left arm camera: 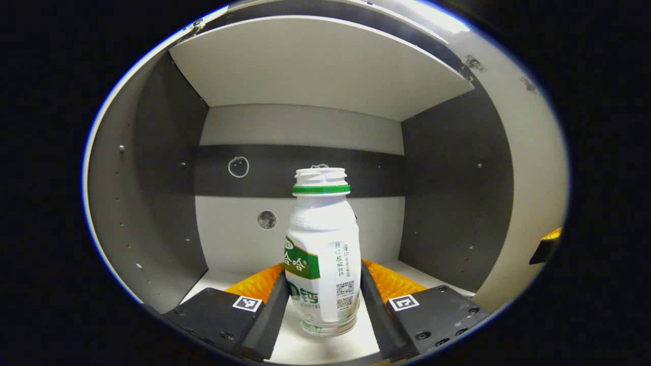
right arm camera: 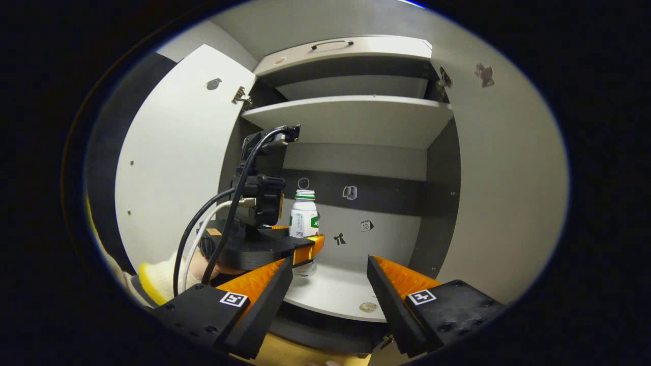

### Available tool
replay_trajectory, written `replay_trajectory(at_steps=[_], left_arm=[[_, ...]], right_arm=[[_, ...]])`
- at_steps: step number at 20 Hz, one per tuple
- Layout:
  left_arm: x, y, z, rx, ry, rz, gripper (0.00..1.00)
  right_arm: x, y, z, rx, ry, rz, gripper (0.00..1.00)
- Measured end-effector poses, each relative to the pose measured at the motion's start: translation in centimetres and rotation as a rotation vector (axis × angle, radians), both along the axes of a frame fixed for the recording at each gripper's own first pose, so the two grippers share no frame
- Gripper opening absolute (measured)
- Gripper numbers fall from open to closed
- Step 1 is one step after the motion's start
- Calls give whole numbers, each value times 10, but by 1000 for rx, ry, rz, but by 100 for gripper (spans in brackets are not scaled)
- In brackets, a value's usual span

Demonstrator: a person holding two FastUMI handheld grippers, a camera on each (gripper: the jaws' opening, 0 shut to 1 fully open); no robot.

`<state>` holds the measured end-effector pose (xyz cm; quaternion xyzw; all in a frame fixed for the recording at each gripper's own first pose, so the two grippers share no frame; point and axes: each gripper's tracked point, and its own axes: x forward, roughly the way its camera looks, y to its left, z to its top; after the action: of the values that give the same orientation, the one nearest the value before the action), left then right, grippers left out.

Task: Grasp the bottle in the cabinet with the left hand and place it on the coaster, then close the right door with the right hand and the left door with the left hand.

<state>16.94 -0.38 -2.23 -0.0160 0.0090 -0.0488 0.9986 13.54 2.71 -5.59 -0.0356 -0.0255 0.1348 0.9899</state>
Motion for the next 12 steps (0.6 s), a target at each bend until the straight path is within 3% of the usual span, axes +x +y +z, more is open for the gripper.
replay_trajectory(at_steps=[12], left_arm=[[-144,5,15,27,3,-34,76]], right_arm=[[-119,33,20,32,-5,-40,98]])
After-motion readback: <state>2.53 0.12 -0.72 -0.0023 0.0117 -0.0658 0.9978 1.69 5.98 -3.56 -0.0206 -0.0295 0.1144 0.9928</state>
